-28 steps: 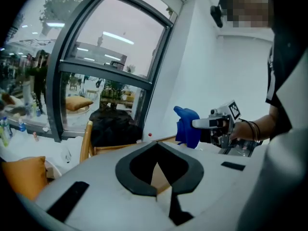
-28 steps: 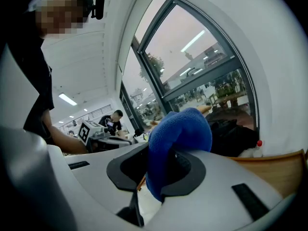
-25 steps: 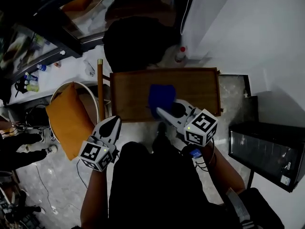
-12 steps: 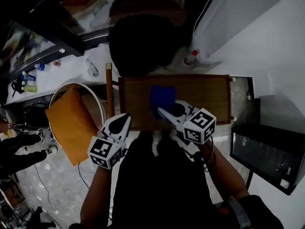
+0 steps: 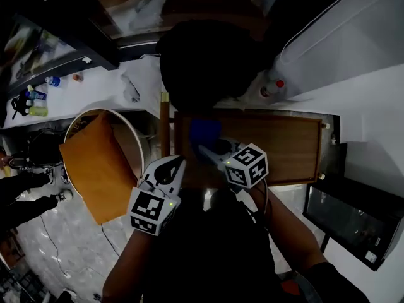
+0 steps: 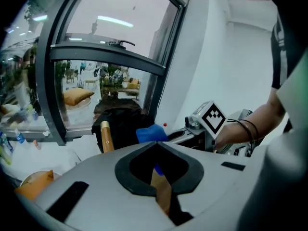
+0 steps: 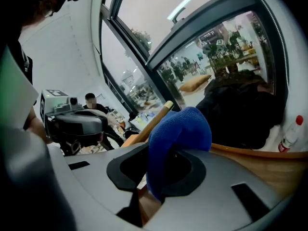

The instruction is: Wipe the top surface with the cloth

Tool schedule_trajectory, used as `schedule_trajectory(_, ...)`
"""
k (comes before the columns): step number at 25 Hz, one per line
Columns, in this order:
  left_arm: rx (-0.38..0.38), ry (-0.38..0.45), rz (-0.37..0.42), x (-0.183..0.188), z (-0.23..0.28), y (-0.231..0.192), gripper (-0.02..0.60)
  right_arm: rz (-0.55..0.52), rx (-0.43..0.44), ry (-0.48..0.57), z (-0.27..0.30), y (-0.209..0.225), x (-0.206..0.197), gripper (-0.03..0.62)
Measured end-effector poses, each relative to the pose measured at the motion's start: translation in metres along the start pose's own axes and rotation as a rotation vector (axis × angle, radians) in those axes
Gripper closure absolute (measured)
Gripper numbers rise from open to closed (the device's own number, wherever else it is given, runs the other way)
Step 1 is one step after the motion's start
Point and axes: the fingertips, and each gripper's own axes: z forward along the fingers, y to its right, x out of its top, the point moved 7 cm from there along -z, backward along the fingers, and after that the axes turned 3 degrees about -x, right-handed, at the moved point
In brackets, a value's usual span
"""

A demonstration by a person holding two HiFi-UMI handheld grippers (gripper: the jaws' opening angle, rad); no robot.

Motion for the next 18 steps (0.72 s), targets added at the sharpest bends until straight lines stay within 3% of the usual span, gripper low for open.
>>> schedule_trajectory(6, -0.018, 0.007, -0.04, 0.0, 0.0, -0.026, 0.577, 0.07, 0.0, -0.078, 0.054, 0.012, -0.012, 0.513)
schedule_trajectory(18, -0.086, 0.02, -0.073, 0.006, 0.01, -0.04, 0.577, 0.088, -0.04, -0.177, 0.11, 0.028, -0.027, 0.513)
